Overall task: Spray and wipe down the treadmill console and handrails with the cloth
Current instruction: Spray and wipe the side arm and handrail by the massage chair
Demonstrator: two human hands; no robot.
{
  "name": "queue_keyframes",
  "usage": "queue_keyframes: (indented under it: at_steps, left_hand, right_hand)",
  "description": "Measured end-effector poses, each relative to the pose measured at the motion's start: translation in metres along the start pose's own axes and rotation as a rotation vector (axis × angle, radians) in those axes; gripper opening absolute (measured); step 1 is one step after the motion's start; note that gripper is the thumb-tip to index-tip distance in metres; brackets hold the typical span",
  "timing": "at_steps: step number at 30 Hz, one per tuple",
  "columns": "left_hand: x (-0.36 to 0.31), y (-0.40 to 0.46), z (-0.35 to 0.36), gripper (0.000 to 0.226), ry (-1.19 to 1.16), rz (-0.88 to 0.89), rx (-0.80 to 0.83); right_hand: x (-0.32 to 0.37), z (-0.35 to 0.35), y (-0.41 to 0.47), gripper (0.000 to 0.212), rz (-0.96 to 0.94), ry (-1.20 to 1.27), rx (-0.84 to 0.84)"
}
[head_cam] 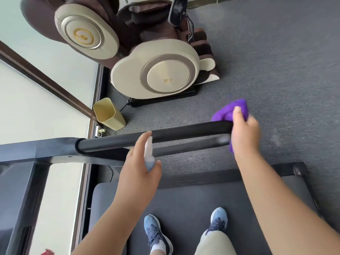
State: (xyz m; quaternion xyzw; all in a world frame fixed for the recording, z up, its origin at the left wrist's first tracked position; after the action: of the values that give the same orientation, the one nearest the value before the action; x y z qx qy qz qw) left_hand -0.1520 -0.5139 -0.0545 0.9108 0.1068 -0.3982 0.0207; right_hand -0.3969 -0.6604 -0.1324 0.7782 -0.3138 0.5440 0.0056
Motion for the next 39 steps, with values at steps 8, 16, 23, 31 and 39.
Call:
queue_keyframes:
  at_steps: [8,16,23,31,39]
  left_hand:
    - [0.011,-0.013,0.066,0.052,-0.053,-0.079,0.187]
    - [0.007,0.037,0.151,0.055,-0.371,-0.361,0.204]
    - [-0.004,0.052,0.18,0.053,-0.362,-0.351,0.183]
    - [0.015,0.045,0.165,0.057,-0.321,-0.406,0.094]
    - [0.037,0.038,0.128,0.064,-0.207,-0.388,0.07]
  right_hand:
    - [-0.059,0.005,0.043,0.065,0.592,0.658,0.132]
    - [-0.109,-0.042,-0.049,0.036,0.843,1.013,0.006]
    - [-0.151,-0.039,-0.082,0.045,0.999,1.046,0.06]
    - [-0.143,-0.038,-0.071,0.05,0.869,1.124,0.147]
    - [-0.131,-0.026,-0.086,0.047,0.862,1.019,0.129]
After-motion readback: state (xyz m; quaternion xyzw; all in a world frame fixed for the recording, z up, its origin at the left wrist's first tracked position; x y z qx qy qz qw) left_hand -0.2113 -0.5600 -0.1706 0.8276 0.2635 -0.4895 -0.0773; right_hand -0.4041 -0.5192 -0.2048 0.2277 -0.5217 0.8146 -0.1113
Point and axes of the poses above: each hand's wrist, its own y-axis towards the middle knuckle, its own z-axis out of the palm, x = y × z, the point moved 2 cm from there along y, towards the middle knuckle, and after that the axes turned 11 degrees about z, right-handed, at the moved point
